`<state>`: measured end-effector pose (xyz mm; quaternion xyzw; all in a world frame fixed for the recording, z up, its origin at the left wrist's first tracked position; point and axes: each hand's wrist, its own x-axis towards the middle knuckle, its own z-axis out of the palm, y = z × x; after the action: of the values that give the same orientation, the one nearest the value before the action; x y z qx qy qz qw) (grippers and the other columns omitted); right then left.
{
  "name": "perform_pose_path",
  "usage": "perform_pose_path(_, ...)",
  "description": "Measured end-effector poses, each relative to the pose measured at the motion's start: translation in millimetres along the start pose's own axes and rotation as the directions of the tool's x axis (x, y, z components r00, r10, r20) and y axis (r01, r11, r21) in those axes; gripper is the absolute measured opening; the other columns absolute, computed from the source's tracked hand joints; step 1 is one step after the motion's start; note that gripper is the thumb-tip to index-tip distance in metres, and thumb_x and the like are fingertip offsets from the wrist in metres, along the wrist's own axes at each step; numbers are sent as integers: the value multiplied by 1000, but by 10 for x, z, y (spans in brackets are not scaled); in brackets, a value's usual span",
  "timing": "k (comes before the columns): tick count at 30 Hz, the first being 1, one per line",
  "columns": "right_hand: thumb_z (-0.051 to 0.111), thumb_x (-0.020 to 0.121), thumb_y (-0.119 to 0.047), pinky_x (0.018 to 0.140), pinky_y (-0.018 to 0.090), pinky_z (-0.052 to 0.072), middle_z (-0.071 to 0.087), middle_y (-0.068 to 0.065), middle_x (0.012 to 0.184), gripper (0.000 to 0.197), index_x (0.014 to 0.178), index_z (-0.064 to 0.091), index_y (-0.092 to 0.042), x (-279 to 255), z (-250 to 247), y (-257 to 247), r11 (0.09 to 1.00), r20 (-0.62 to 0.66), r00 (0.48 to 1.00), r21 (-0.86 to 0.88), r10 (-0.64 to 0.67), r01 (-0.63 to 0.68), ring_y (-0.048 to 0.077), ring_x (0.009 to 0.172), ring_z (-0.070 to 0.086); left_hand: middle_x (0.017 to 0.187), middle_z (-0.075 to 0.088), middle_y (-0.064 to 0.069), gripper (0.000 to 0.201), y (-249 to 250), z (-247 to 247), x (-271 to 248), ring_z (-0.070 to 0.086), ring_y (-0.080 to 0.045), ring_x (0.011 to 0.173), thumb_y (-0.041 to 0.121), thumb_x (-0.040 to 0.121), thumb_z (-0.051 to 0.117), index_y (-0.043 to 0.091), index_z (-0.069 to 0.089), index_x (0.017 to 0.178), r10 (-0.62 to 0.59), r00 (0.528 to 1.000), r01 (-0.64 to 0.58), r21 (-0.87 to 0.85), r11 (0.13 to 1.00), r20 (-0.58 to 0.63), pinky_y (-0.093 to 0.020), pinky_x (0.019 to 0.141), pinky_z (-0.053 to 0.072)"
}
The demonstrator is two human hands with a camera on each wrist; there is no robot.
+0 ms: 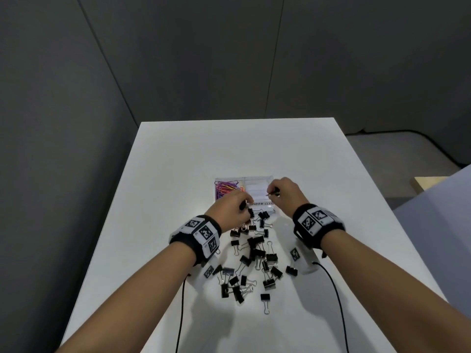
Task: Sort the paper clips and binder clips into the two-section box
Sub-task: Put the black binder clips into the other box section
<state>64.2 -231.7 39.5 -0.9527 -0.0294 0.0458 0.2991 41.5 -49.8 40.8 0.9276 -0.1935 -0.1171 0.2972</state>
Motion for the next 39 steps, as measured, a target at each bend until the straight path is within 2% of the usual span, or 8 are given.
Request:
perform_pose_path(9, 59, 85, -5, 90, 30, 47, 51, 13, 128, 41, 126, 52, -8, 376, 102, -26, 983, 49, 993, 149, 105, -111, 26, 111, 57, 119, 55, -7, 35, 131, -177, 610, 57, -23, 107, 13, 92, 47, 15, 54, 126, -9, 999, 12, 84, 996, -32, -30, 92, 45)
perform_pose_path(14, 49, 89, -4, 83, 27, 44, 61, 11, 114, 22, 107, 61, -5, 202, -18, 218, 988, -26, 994, 120, 105, -101, 16, 87, 52, 121, 54, -7, 34, 161, -84, 824, 58, -25, 105, 14, 92, 48, 16, 54, 126, 42, 998, -47, 139, 989, 38, -34, 90, 48)
perform_pose_path(19, 45, 89, -4, 84, 29, 44, 65, 11, 110, 24, 102, 65, -6, -95, 33, 471, 992, 98, 988, -56, 120, -115, 22, 92, 58, 134, 51, 0, 34, 156, 0, 887, 53, -21, 118, 18, 95, 47, 20, 54, 128, 109, 980, -161, 336, 928, 168, -33, 88, 47)
perform_pose_path(22, 45, 91, -5, 91, 32, 44, 61, 8, 119, 27, 110, 63, -9, -228, 133, 505, 990, 185, 980, -137, 68, -43, 24, 106, 57, 138, 47, 3, 36, 133, -45, 810, 45, -18, 125, 23, 95, 48, 23, 53, 130, 159, 968, -226, 400, 888, 194, -35, 91, 47)
perform_pose_path(26, 46, 96, -17, 100, 30, 40, 51, 3, 137, 33, 127, 53, -12, -335, 254, 402, 955, 278, 954, -236, -111, 180, 20, 123, 48, 113, 60, 0, 27, 50, -130, 474, 56, -20, 105, 22, 95, 42, 19, 62, 112, 223, 959, -276, 397, 875, 175, -33, 78, 47)
perform_pose_path(29, 40, 98, -21, 108, 33, 35, 37, 4, 149, 42, 140, 39, -15, -349, 349, 332, 908, 333, 927, -311, -173, 281, 23, 134, 37, 104, 65, 0, 24, -134, -97, 131, 61, -18, 96, 19, 92, 41, 17, 63, 102, 194, 939, -306, 428, 851, 285, -25, 70, 42)
perform_pose_path(33, 39, 96, -17, 109, 38, 36, 27, 4, 154, 54, 146, 22, -16, -359, 448, 345, 866, 412, 908, -427, -70, 261, 26, 137, 31, 123, 56, 1, 33, -415, -6, -240, 55, -16, 110, 20, 91, 47, 22, 57, 123, 32, 907, -226, 422, 878, 419, -25, 83, 44)
perform_pose_path(39, 47, 93, -12, 100, 38, 44, 44, 6, 140, 45, 137, 38, -13, -502, 542, 355, 870, 334, 940, -442, -69, 221, 28, 124, 42, 125, 50, -7, 33, -672, 91, -437, 49, -24, 117, 21, 89, 58, 13, 56, 120, -146, 887, -48, 401, 915, 439, -33, 94, 43)
